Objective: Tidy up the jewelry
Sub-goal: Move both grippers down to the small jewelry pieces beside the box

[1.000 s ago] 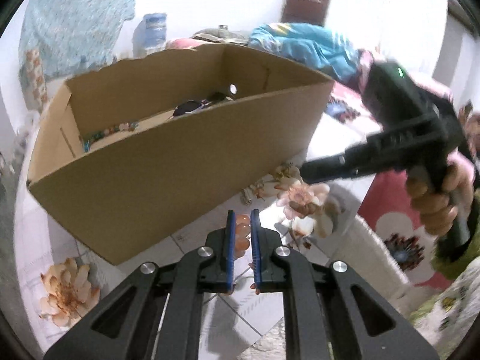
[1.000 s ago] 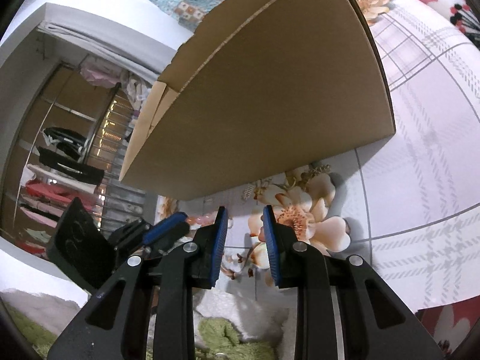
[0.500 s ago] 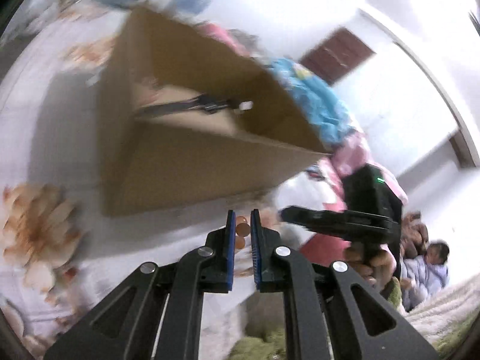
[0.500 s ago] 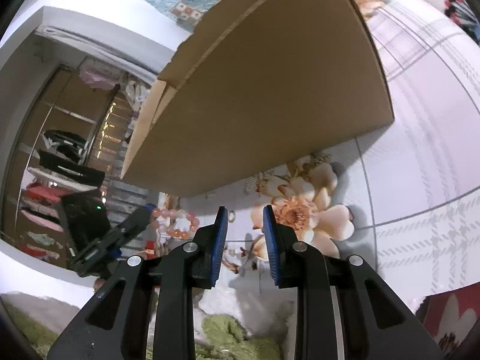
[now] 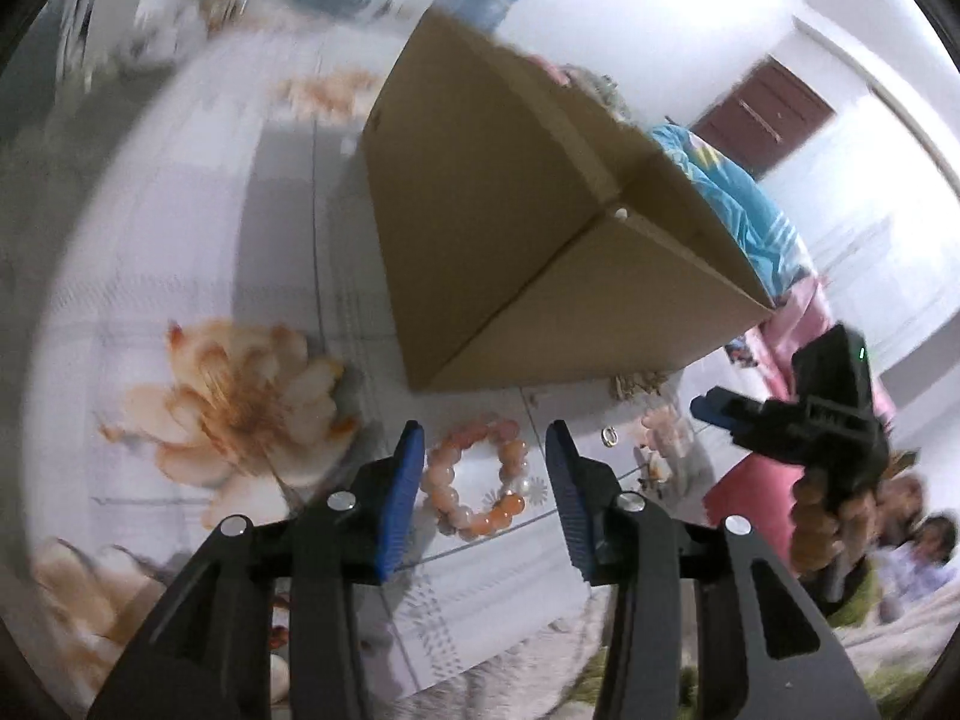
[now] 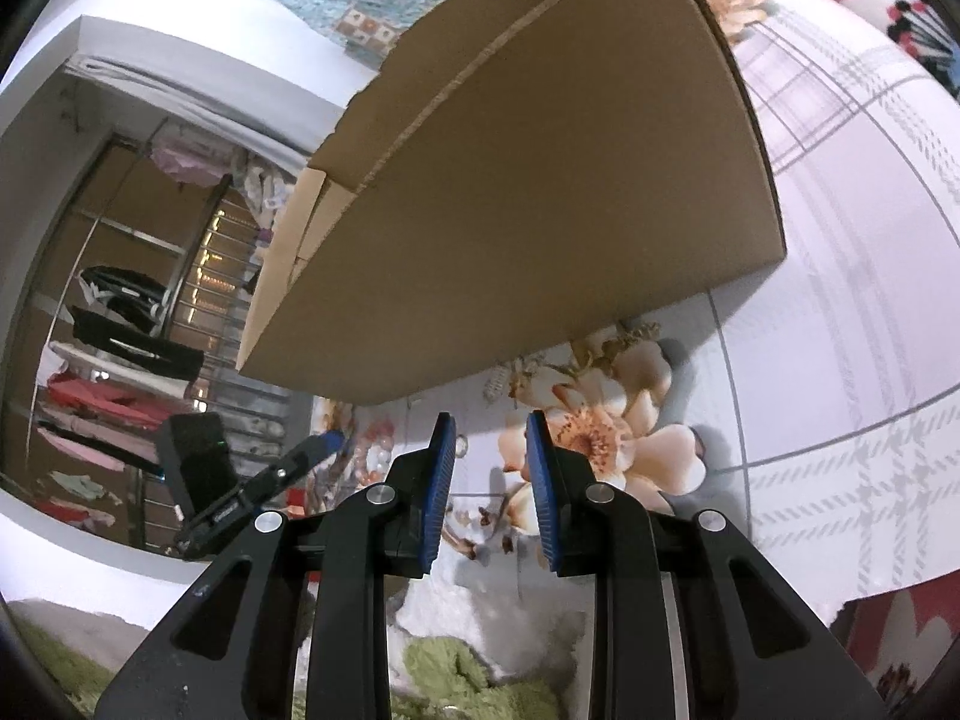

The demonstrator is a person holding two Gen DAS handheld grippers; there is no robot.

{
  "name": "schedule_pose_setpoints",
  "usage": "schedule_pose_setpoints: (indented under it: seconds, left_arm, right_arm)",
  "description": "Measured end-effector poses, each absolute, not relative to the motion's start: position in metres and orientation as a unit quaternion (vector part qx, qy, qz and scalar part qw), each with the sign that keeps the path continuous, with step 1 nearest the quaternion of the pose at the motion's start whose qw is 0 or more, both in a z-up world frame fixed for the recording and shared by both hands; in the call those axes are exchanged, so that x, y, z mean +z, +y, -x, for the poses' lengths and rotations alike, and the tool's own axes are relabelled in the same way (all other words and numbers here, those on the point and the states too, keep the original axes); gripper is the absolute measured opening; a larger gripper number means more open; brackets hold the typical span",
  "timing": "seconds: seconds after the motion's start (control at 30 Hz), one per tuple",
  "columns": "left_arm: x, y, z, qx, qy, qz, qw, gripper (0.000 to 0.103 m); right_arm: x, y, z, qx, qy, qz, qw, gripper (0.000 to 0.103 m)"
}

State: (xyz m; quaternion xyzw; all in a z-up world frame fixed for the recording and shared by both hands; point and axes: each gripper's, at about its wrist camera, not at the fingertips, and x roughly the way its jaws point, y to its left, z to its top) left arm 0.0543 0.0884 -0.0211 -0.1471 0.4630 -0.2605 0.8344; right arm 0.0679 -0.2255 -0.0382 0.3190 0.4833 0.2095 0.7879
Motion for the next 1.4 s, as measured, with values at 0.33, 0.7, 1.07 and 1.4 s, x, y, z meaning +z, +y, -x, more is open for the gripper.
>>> schedule_pose_setpoints:
  seconds: [0.33,0.7,1.07,1.4]
  left_arm:
    - [0.017,0.065,-0.063,-0.269,0.394,0.074,0.876,0.041]
    - [0.013,0.053,-0.079,-0.269,0.380,0.064,0.883,0.041]
    - [-0.009,0.007,-0.050,-0.312,0.410,-0.017,0.857,0.041]
    - [-0.027,-0.022,-0.048,-0.301,0.417,-0.097,0.852,0.041]
  right_arm:
    - [-0.010,-0.228,-0.090,0.185,0.446,-0.299,0.823,0.025]
    - [-0.010,-0.219,-0.098,0.159,0.423,-0.279,0.847,0.025]
    - [-0.029,-0.220,-0.033,0.128,0.441,-0.229,0.858,0.026]
    - [-0.049,-0.160,-0.023,0.169,0.461,-0.127,0.862,0.034]
